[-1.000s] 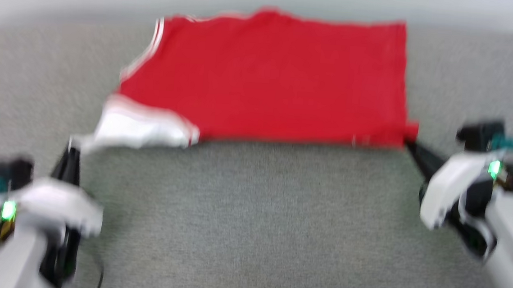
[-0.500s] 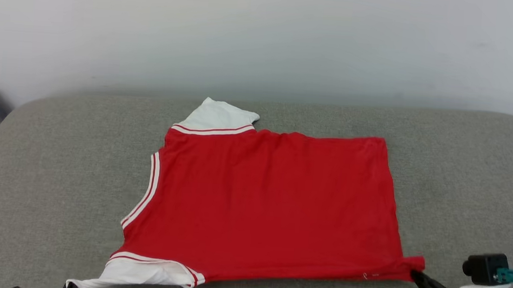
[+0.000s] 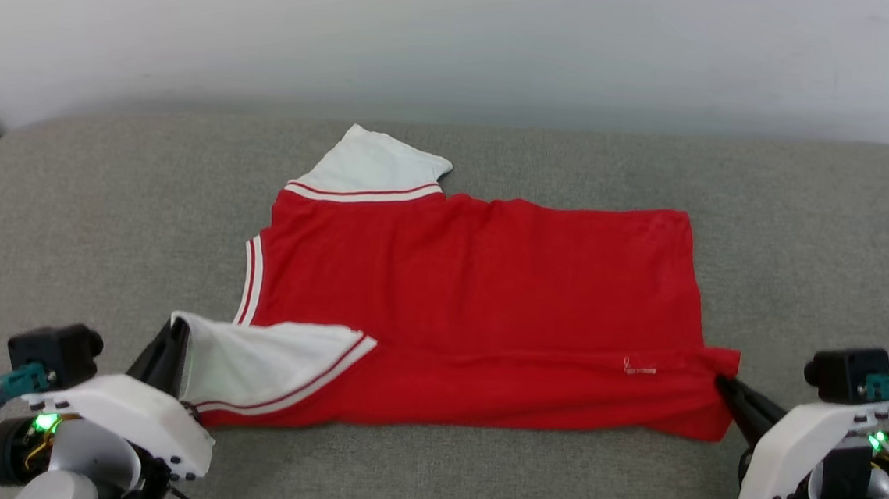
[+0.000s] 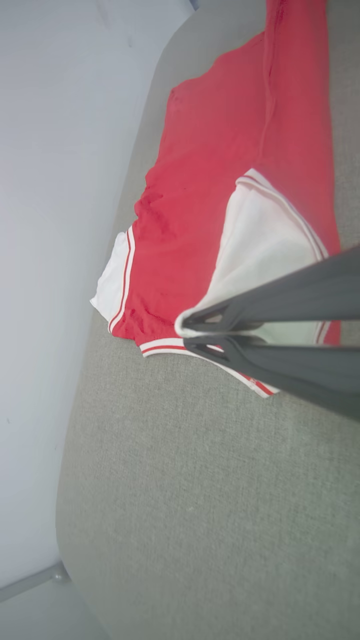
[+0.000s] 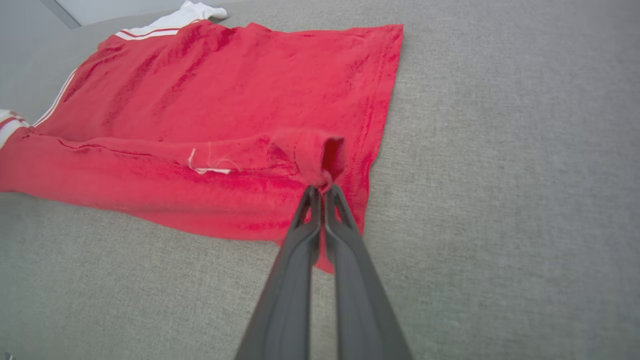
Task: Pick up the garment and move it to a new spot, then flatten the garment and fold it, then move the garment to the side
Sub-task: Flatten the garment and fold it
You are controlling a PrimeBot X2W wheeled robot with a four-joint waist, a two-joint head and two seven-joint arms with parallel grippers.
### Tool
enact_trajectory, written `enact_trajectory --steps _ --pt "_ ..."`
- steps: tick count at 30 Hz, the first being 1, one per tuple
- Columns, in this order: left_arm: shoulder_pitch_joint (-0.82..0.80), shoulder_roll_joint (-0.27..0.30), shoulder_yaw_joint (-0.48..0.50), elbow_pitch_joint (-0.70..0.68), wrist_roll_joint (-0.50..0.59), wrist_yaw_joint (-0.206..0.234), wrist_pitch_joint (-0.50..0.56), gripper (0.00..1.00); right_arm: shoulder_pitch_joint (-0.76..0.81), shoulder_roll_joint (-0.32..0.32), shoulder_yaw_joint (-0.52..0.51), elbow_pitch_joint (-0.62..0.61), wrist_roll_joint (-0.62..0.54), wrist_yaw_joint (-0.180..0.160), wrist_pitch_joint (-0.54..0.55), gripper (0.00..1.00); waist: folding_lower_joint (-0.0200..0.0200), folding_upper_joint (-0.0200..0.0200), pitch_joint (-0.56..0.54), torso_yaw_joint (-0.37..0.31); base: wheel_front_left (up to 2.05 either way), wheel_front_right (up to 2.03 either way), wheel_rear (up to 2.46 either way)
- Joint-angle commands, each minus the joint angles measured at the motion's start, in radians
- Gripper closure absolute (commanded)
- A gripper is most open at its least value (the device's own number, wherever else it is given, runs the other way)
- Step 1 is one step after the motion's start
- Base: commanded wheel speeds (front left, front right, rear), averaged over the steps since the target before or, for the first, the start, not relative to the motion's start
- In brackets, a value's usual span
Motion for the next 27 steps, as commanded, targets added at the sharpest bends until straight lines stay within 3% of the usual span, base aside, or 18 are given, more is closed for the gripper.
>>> enact_trajectory --steps 1,6,11,12,14,15,16,18,19,20,25,27 --pt "-0.082 -0.016 -0.008 0.06 0.01 -0.031 -0.017 1.0 -0.059 0.007 0.003 0.017 -0.016 -0.001 0.003 1.0 -0.0001 -0.0001 0.084 -0.006 0.0 0.0 0.0" --pt "-0.232 -0.047 -0.031 0.183 0.032 -0.088 -0.048 1.0 -0.171 0.014 0.025 0.084 -0.025 -0.001 0.0 1.0 -0.0001 -0.0001 0.172 -0.016 0.0 0.0 0.0" --pt "-0.316 -0.065 -0.053 0.264 0.053 -0.115 -0.062 1.0 -0.239 0.013 0.063 0.152 -0.03 -0.001 -0.03 1.0 -0.0001 -0.0001 0.219 -0.021 0.0 0.0 0.0" --pt "-0.328 -0.071 -0.059 0.289 0.052 -0.122 -0.058 1.0 -0.25 0.013 0.075 0.175 -0.032 -0.001 -0.036 0.95 -0.0001 -0.0001 0.225 -0.022 0.0 0.0 0.0" --pt "-0.35 -0.086 -0.067 0.34 0.042 -0.136 -0.055 1.0 -0.273 0.013 0.102 0.216 -0.036 -0.001 -0.056 0.36 -0.0001 -0.0001 0.232 -0.024 0.0 0.0 0.0" --pt "-0.358 -0.093 -0.074 0.363 0.041 -0.143 -0.051 1.0 -0.285 0.013 0.117 0.237 -0.033 -0.001 -0.066 0.0 -0.0001 -0.0001 0.233 -0.025 0.0 0.0 0.0" --pt "-0.367 -0.097 -0.076 0.388 0.04 -0.149 -0.05 0.93 -0.29 0.013 0.131 0.254 -0.029 -0.001 -0.078 0.0 -0.0001 -0.0001 0.232 -0.026 0.0 0.0 0.0" --pt "-0.373 -0.11 -0.082 0.43 0.027 -0.161 -0.047 0.51 -0.296 0.006 0.158 0.284 -0.022 -0.001 -0.107 0.0 -0.0001 -0.0001 0.221 -0.029 0.0 0.0 0.0" --pt "-0.375 -0.115 -0.084 0.452 0.023 -0.166 -0.043 0.15 -0.3 -0.002 0.166 0.295 -0.019 -0.001 -0.126 0.0 -0.0001 -0.0001 0.213 -0.029 0.0 0.0 0.0" --pt "-0.377 -0.117 -0.088 0.468 0.023 -0.173 -0.045 0.0 -0.304 -0.013 0.173 0.3 -0.028 -0.001 -0.153 0.0 -0.0001 -0.0001 0.203 -0.03 0.0 0.0 0.0" --pt "-0.38 -0.102 -0.078 0.522 0.008 -0.194 -0.053 0.0 -0.269 -0.007 0.161 0.28 -0.014 -0.001 -0.304 0.0 -0.0001 -0.0001 0.128 -0.032 0.0 0.0 0.0" --pt "-0.369 -0.071 -0.092 0.532 0.031 -0.193 -0.037 0.0 -0.245 -0.007 0.141 0.255 -0.019 -0.001 -0.373 0.0 -0.0001 -0.0001 0.086 -0.035 0.0 0.0 0.0"
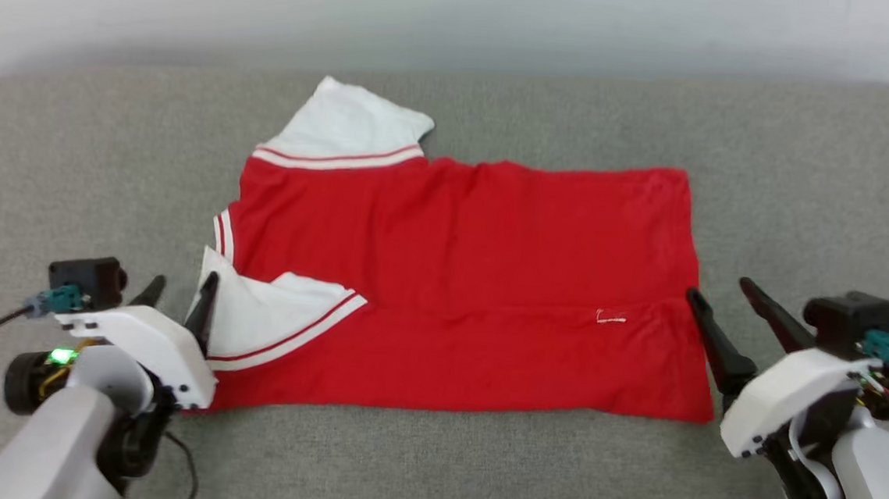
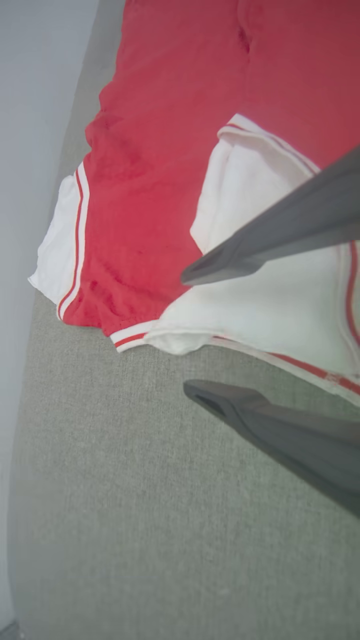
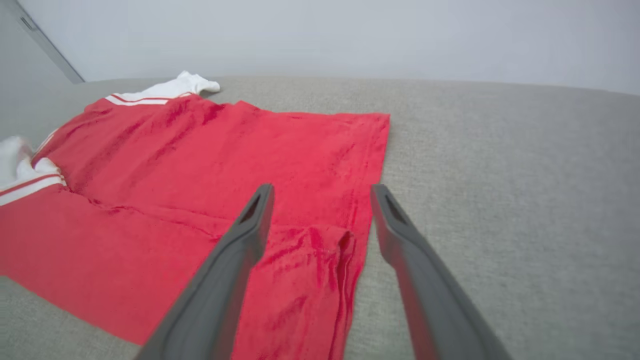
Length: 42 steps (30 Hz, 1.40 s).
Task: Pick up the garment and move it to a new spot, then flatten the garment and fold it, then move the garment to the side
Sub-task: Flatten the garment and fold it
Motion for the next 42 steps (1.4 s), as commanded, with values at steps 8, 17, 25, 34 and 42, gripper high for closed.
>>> enact_trajectory --steps 8,17,25,34,42 --pt "0.041 0.12 -0.001 -0.095 -0.034 0.001 0.175 0.0 0.159 0.047 -0.125 -0.148 -0.088 0.0 -0.105 0.0 -0.0002 -0.0001 -0.142 -0.032 0.0 0.0 0.0" --pt "0.079 0.271 -0.058 -0.207 -0.125 -0.011 0.57 0.0 0.286 0.14 -0.187 -0.329 -0.176 0.0 -0.047 0.0 -0.0002 -0.0001 -0.148 -0.076 0.0 0.0 0.0" --pt "0.12 0.287 -0.071 -0.171 -0.178 0.026 0.683 0.0 0.303 0.172 -0.197 -0.4 -0.185 0.0 -0.003 0.0 -0.0002 -0.0001 -0.098 -0.118 0.0 0.0 0.0" --pt "0.094 0.201 -0.087 -0.088 -0.219 -0.006 0.678 1.0 0.269 0.152 -0.22 -0.428 -0.168 0.0 0.027 0.0 -0.0002 -0.0001 -0.038 -0.133 0.0 0.0 0.0" --pt "0.073 0.165 -0.086 -0.03 -0.238 -0.051 0.653 1.0 0.236 0.109 -0.256 -0.427 -0.126 0.0 0.119 0.0 -0.0002 -0.0001 -0.028 -0.118 0.0 0.0 0.0"
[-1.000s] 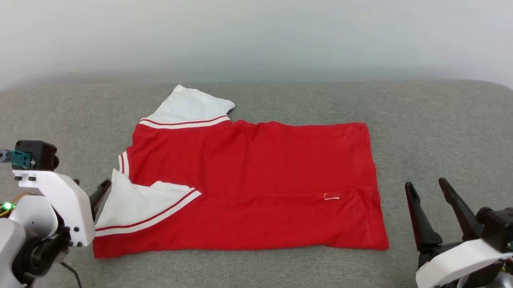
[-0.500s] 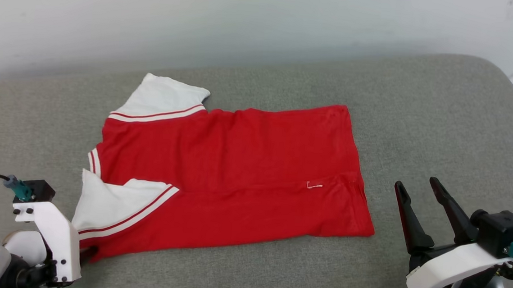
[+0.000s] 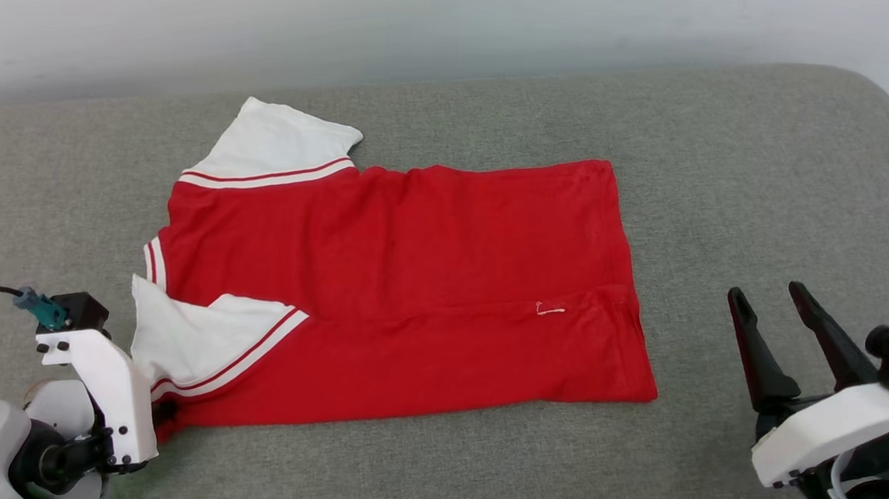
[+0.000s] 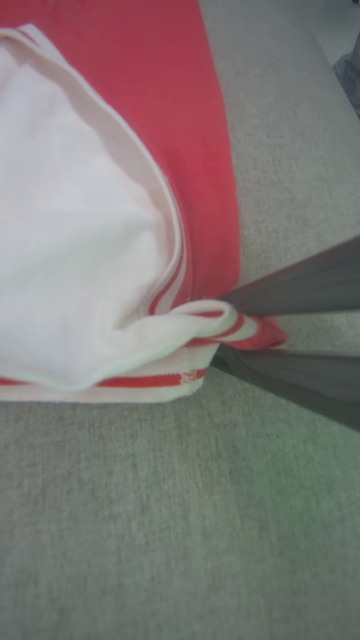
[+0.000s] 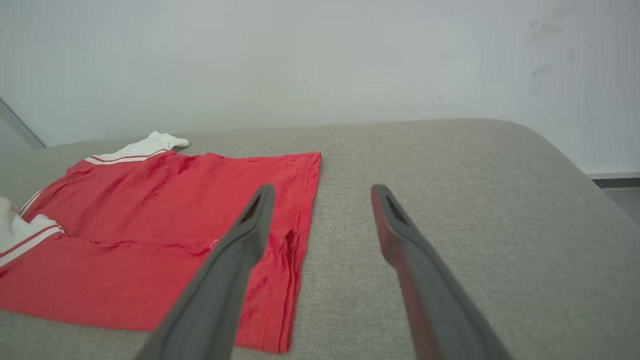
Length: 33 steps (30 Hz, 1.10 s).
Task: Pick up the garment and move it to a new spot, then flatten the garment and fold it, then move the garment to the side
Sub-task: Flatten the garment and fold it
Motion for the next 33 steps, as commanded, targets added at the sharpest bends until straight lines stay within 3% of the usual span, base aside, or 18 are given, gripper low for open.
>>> enact_trajectory --steps 1,4,5,6,12,25,26,27,33 --pt "0.01 -0.04 -0.018 0.024 -0.006 -0.01 -0.013 1.0 -0.017 -0.017 -0.013 0.011 0.025 0.0 0.042 0.0 0.0001 0.0 -0.001 0.01 0.0 0.0 0.0" --pt "-0.006 -0.039 -0.007 0.017 0.0 -0.024 -0.04 1.0 -0.041 -0.046 -0.016 0.047 0.066 0.0 0.178 0.0 0.0001 0.0 0.0 0.024 0.0 0.0 0.0" --pt "-0.006 -0.039 -0.007 0.017 0.0 -0.024 -0.04 1.0 -0.041 -0.046 -0.016 0.047 0.066 0.0 0.178 0.0 0.0001 0.0 0.0 0.024 0.0 0.0 0.0" --pt "-0.016 -0.039 0.006 0.003 -0.004 -0.03 -0.064 1.0 -0.05 -0.063 -0.012 0.079 0.093 0.0 0.285 0.0 0.0001 0.0 0.003 0.038 0.0 0.0 0.0" --pt "-0.017 -0.028 0.041 -0.075 -0.006 -0.023 -0.117 1.0 -0.109 -0.062 0.031 0.187 0.146 0.0 0.534 0.0 0.0001 0.0 0.031 0.084 0.0 0.0 0.0" --pt "-0.056 -0.018 0.022 -0.205 0.031 -0.006 -0.11 1.0 -0.246 -0.028 0.095 0.45 0.176 0.0 0.708 0.0 0.0001 0.0 0.095 0.161 0.0 0.0 0.0" --pt "-0.056 -0.018 0.02 -0.207 0.033 -0.006 -0.111 1.0 -0.247 -0.025 0.102 0.465 0.181 0.0 0.716 0.63 0.0001 0.0 0.096 0.162 0.0 0.0 0.0" --pt "-0.055 -0.019 0.019 -0.208 0.035 -0.008 -0.111 1.0 -0.248 -0.021 0.107 0.478 0.188 0.0 0.72 1.0 0.0001 0.0 0.098 0.163 0.0 0.0 0.0" --pt "-0.04 -0.021 0.016 -0.212 0.035 0.0 -0.116 1.0 -0.277 -0.049 0.132 0.478 0.215 0.0 0.69 1.0 0.0001 0.0 0.08 0.153 0.0 0.0 0.0"
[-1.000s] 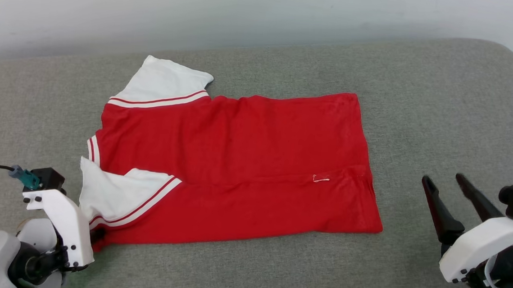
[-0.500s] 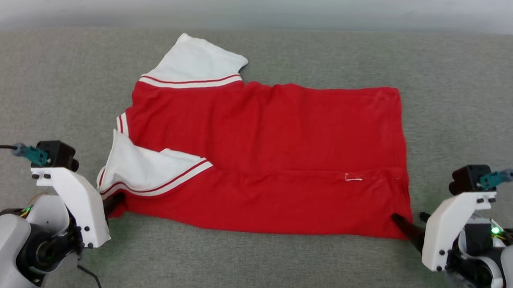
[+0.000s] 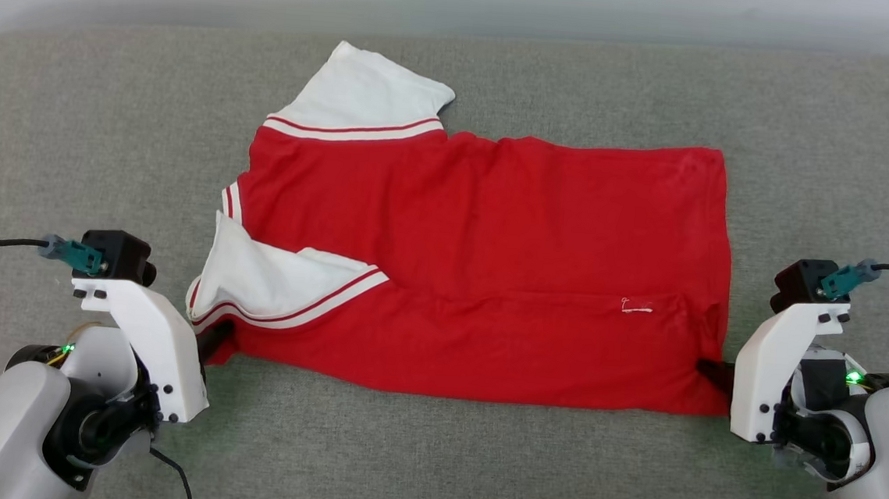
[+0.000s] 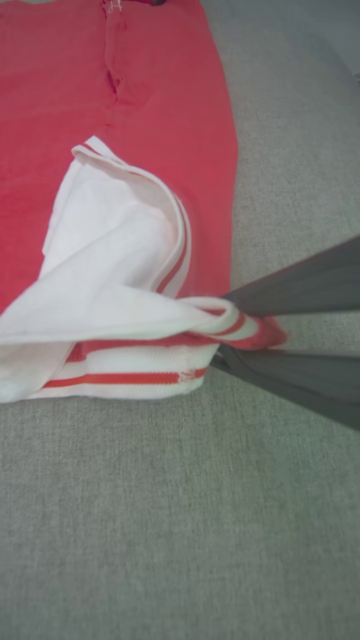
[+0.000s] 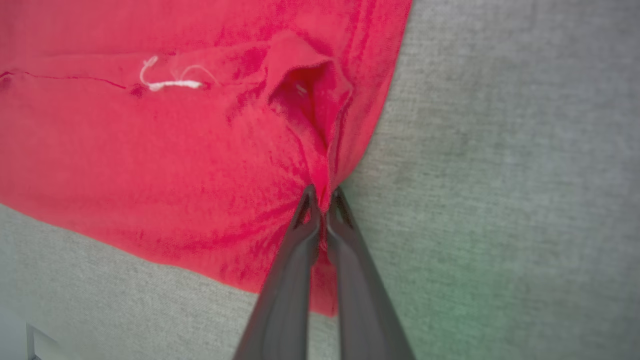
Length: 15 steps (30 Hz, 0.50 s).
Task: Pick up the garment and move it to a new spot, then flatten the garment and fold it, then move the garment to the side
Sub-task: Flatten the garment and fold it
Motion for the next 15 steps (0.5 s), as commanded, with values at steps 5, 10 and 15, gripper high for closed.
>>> enact_trajectory --steps 5,10,15 --pt "0.037 0.01 0.012 -0.01 -0.004 0.016 -0.014 1.0 0.002 -0.023 0.047 -0.033 0.014 0.0 -0.027 1.0 -0.0001 -0.0001 -0.062 -0.024 0.0 0.0 0.0" --pt "0.087 0.014 0.028 -0.024 -0.023 0.029 -0.033 1.0 0.037 -0.051 0.074 -0.103 0.011 0.0 -0.04 1.0 -0.0001 -0.0001 -0.141 -0.026 0.0 0.0 0.0" --pt "0.165 0.025 0.031 -0.058 -0.042 0.049 -0.032 1.0 0.1 -0.068 0.085 -0.162 0.011 0.0 -0.026 1.0 -0.0001 -0.0001 -0.224 -0.022 0.0 0.0 0.0"
